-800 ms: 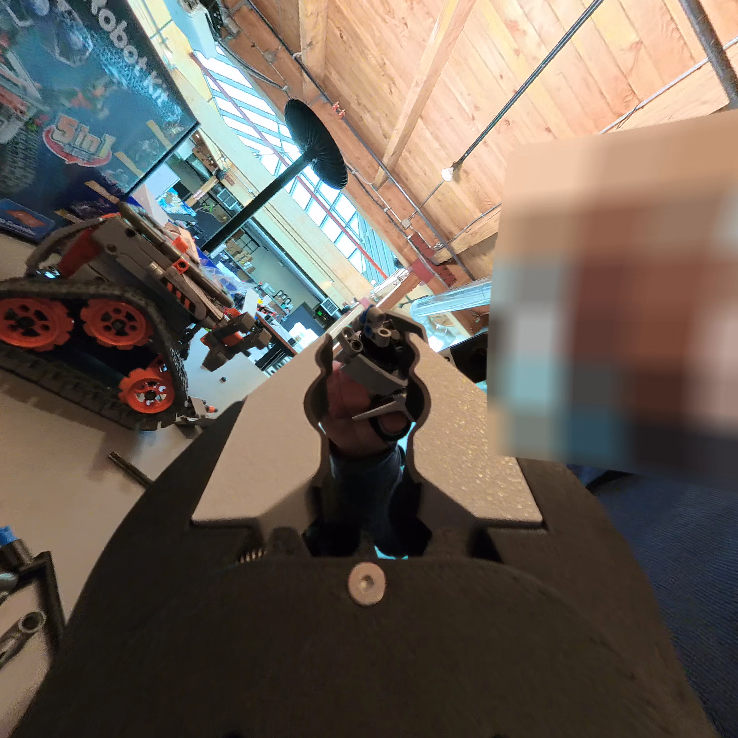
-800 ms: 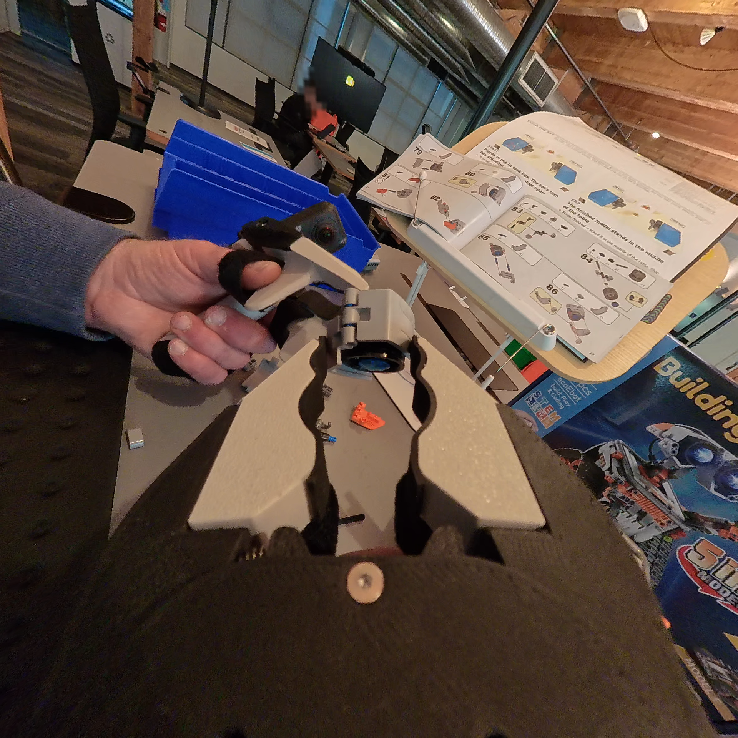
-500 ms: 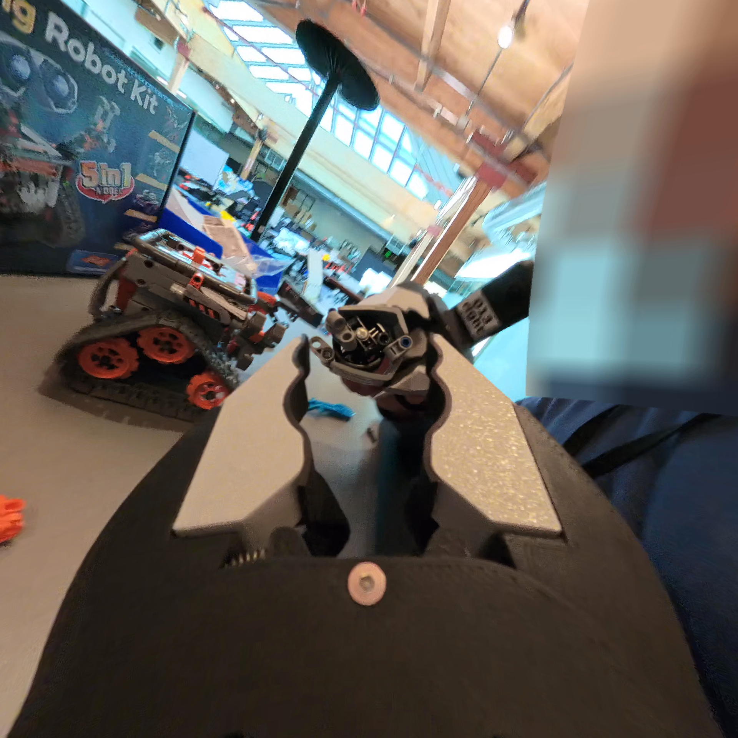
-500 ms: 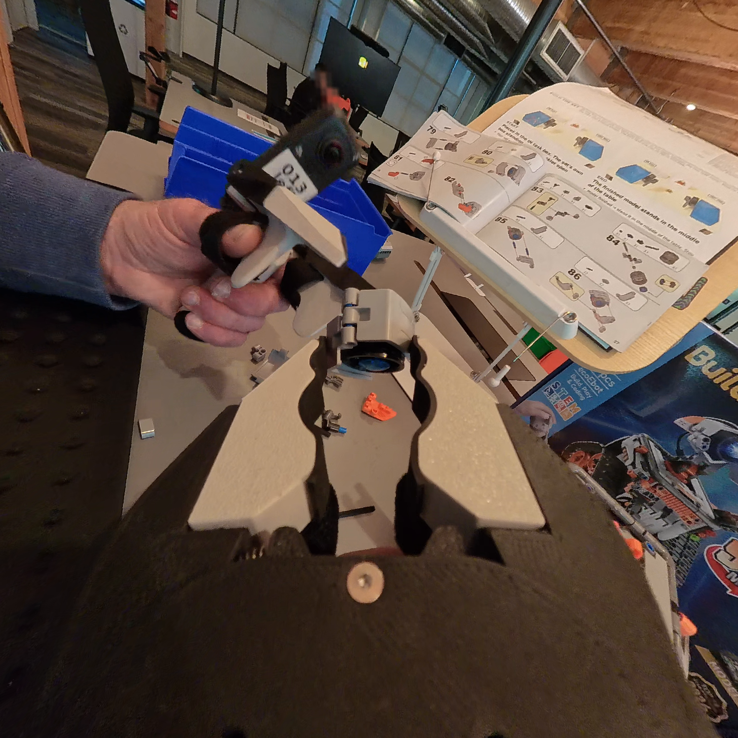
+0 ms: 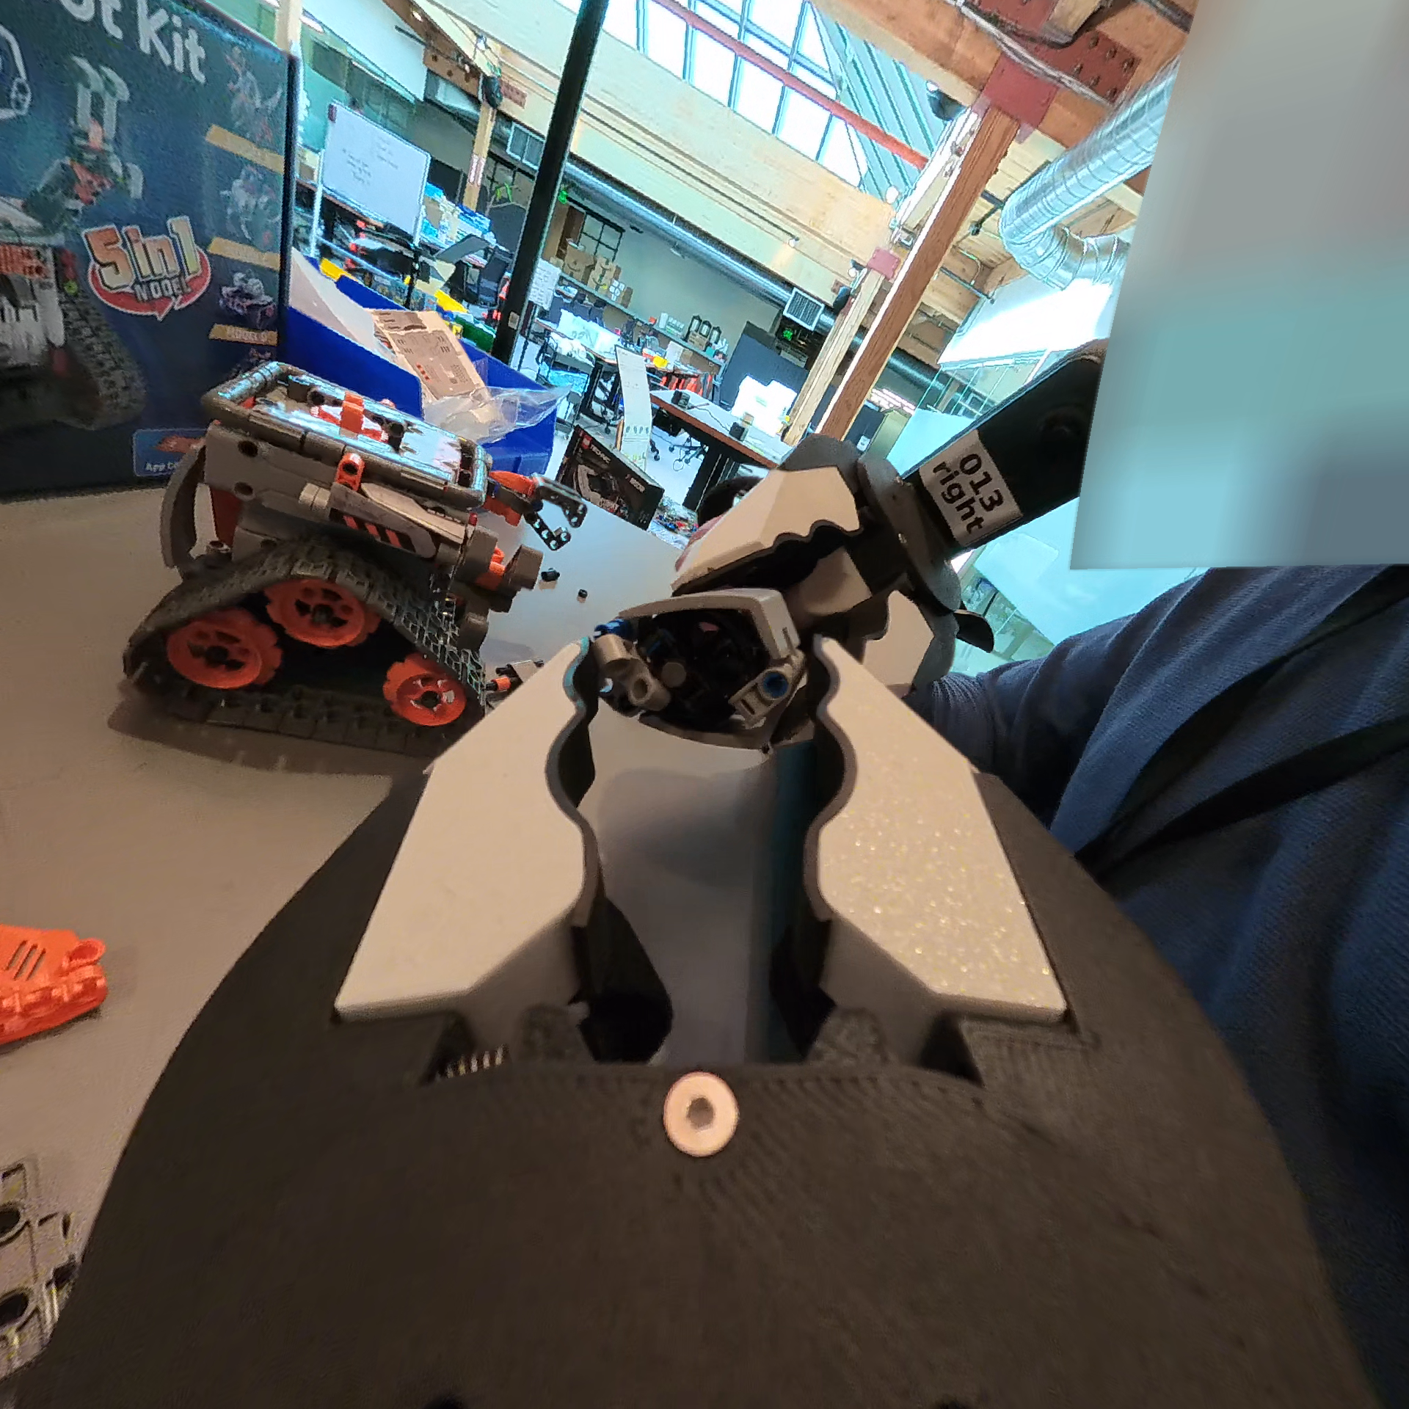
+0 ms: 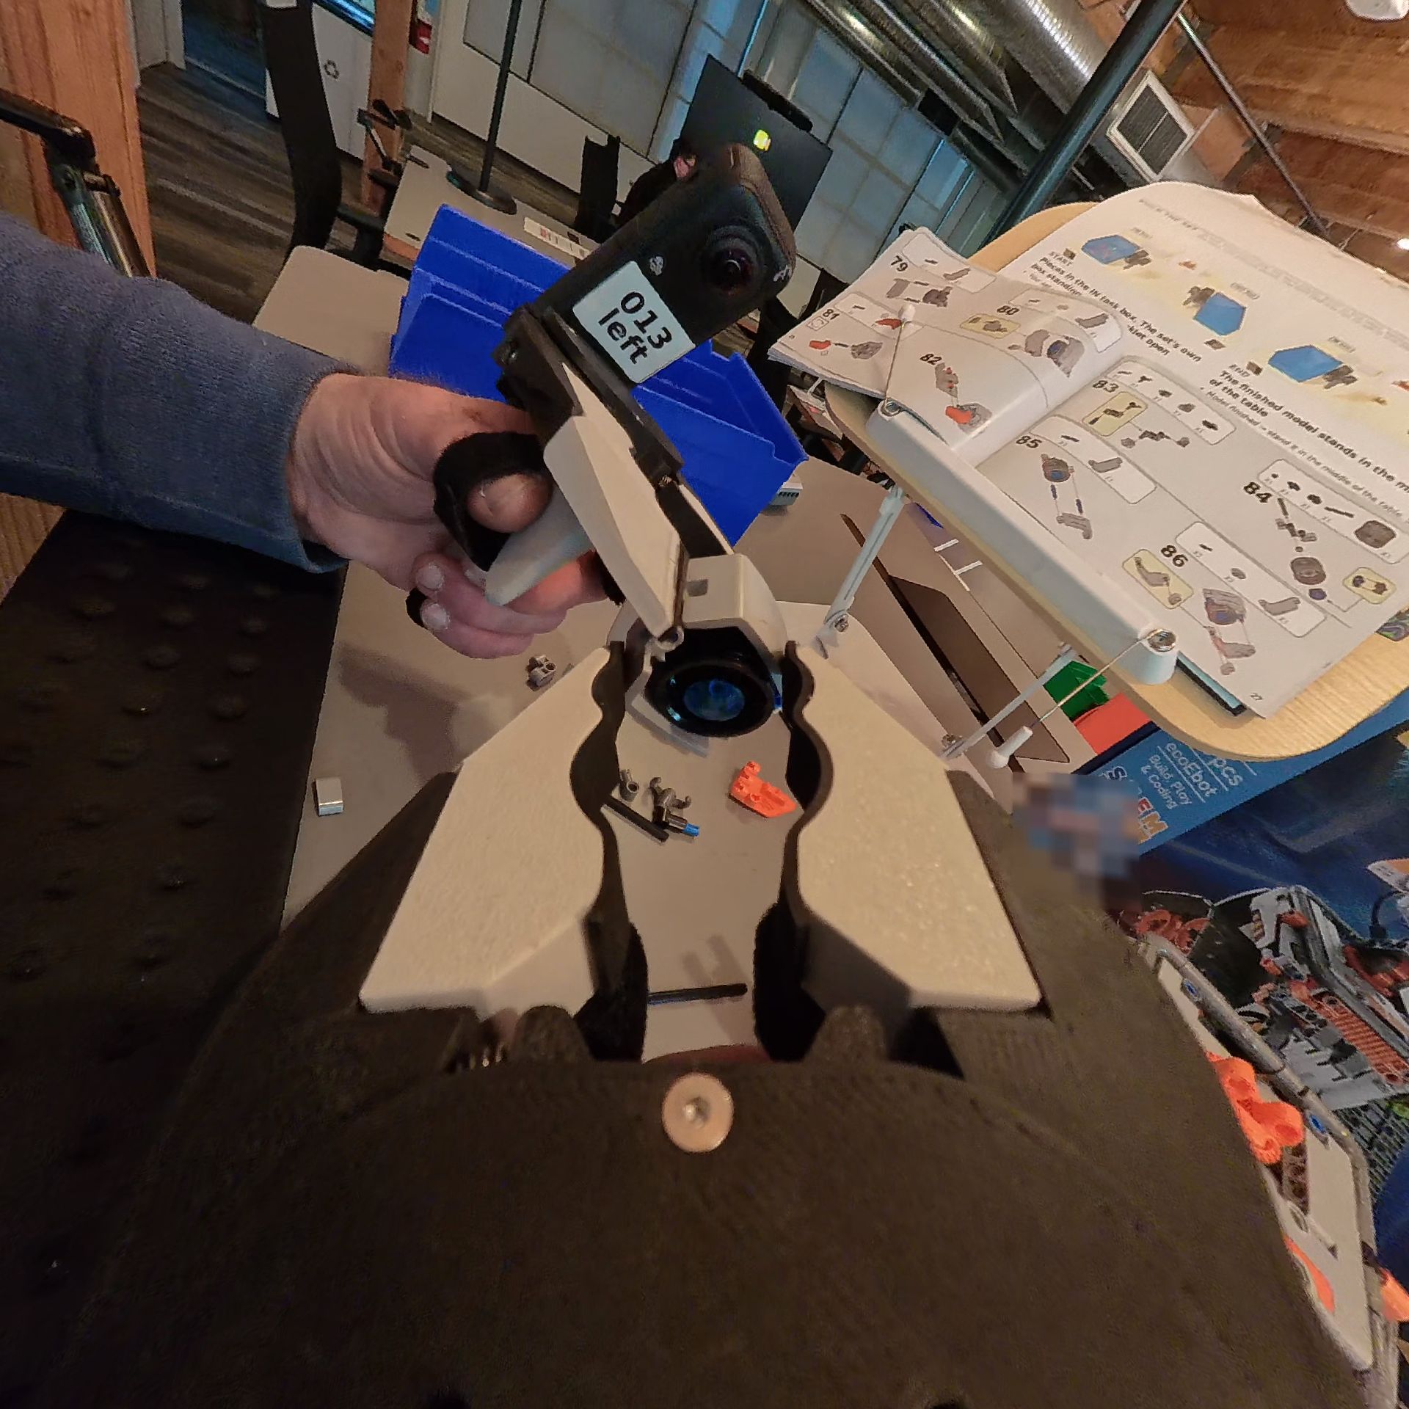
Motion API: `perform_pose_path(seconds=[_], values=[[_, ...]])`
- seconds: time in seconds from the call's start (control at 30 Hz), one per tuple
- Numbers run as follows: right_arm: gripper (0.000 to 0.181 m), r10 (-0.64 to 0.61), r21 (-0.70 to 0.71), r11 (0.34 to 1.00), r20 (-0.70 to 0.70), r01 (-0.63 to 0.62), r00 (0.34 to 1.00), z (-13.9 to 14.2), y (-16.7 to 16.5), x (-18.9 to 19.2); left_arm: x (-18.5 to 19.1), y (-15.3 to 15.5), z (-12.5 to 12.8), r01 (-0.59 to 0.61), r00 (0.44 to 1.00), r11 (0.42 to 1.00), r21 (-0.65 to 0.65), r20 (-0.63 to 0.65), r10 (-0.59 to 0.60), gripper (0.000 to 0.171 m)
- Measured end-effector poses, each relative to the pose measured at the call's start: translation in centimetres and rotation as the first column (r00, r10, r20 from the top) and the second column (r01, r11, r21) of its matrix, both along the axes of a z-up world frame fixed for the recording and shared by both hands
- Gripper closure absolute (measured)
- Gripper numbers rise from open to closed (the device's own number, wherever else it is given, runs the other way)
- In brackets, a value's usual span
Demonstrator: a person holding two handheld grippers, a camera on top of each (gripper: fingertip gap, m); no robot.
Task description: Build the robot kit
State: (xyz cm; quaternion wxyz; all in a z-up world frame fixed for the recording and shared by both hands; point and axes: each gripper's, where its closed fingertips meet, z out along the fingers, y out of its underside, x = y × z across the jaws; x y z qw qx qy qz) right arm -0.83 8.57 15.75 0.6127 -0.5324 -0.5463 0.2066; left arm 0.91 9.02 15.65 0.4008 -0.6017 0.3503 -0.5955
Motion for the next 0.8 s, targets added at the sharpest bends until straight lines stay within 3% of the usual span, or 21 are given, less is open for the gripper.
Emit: perform_pose_path(seconds=[0.27, 0.57, 0.8], values=[[0.143, -0.003, -0.011, 1.000, 0.000, 0.003, 1.000, -0.3, 0.4, -0.1, -0.2, 0.4, -0.3, 0.003, 0.999, 0.999, -0.036, 0.044, -0.001, 0.121], [0.143, 0.035, 0.011, 0.999, -0.108, -0.034, 0.994, 1.6, -0.2, 0.2, -0.1, 0.2, 1.3, 0.189, 0.951, 0.951, -0.245, 0.288, -0.115, 0.124], [0.135, 0.003, -0.050, 0.999, -0.111, -0.009, 0.994, 1.4, 0.5, 0.7, -0.7, 0.8, 2.1, 0.228, 0.918, 0.928, -0.295, 0.384, -0.103, 0.126]])
